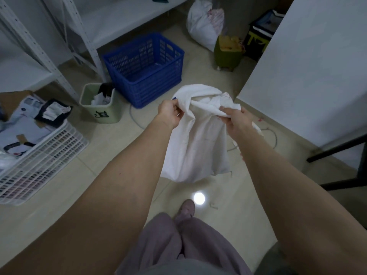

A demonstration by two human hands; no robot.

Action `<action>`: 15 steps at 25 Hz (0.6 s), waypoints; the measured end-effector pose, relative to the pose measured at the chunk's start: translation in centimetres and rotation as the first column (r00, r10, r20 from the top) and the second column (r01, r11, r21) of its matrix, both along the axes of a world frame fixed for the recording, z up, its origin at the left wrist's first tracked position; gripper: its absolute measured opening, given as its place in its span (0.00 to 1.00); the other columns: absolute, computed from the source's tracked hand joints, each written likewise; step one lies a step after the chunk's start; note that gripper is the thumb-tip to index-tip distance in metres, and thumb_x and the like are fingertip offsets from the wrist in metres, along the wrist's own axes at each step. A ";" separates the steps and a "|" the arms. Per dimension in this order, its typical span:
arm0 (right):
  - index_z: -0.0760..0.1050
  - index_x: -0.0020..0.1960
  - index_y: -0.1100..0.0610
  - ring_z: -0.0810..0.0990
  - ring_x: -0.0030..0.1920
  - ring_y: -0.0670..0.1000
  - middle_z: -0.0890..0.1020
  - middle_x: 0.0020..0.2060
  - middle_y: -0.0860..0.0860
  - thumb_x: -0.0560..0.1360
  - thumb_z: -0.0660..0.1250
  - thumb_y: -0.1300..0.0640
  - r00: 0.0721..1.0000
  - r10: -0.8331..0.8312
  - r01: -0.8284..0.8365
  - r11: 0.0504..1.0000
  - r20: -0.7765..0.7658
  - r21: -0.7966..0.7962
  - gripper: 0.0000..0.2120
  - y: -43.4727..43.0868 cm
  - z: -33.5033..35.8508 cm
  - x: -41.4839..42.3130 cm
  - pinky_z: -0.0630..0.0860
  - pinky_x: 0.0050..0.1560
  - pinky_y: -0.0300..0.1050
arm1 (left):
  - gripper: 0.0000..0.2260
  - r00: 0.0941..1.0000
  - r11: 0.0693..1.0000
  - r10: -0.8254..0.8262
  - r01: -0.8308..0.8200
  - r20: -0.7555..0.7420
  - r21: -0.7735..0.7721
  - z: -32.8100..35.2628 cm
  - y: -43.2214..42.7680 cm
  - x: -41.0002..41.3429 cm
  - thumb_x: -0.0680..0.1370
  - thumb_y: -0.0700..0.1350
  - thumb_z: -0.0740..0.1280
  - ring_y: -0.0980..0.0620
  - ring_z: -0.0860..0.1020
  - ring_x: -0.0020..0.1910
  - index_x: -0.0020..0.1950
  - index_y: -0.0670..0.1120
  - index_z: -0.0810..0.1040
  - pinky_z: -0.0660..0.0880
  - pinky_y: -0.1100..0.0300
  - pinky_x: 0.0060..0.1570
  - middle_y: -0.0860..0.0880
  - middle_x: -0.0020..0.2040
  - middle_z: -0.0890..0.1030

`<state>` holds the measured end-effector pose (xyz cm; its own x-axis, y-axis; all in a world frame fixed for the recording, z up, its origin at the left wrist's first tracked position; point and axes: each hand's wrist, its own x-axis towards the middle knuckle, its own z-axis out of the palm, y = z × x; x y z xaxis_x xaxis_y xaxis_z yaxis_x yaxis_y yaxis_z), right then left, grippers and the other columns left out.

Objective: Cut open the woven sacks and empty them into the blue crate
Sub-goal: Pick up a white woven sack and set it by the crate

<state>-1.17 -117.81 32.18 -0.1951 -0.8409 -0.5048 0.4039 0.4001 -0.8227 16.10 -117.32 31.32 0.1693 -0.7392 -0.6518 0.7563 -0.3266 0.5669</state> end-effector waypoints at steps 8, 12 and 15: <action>0.63 0.70 0.65 0.79 0.49 0.56 0.72 0.61 0.59 0.69 0.70 0.74 0.999 -0.034 0.034 0.999 0.005 -0.005 0.32 -15.8 2.2 -0.9 0.80 0.53 0.52 | 0.08 0.998 0.998 -0.022 0.025 0.059 -0.056 2.3 -15.8 0.5 0.79 0.33 0.59 0.50 0.78 0.41 0.56 0.37 0.74 0.76 0.58 0.44 0.44 0.43 0.80; 0.65 0.69 0.66 0.78 0.53 0.57 0.72 0.63 0.60 0.69 0.69 0.74 0.997 -0.079 0.078 0.997 -0.023 -0.021 0.30 -25.5 1.7 1.3 0.79 0.55 0.51 | 0.06 0.997 0.997 -0.047 0.050 0.054 -0.056 1.6 -25.6 1.9 0.78 0.32 0.58 0.49 0.78 0.42 0.49 0.38 0.75 0.77 0.59 0.44 0.43 0.44 0.79; 0.65 0.70 0.64 0.76 0.54 0.57 0.71 0.64 0.59 0.69 0.70 0.73 0.994 -0.107 0.107 0.994 -0.027 0.012 0.31 -33.4 1.1 3.1 0.79 0.56 0.50 | 0.06 0.993 0.993 -0.102 0.104 0.052 -0.051 0.8 -33.8 3.9 0.79 0.34 0.59 0.49 0.78 0.43 0.52 0.37 0.74 0.76 0.59 0.47 0.43 0.45 0.79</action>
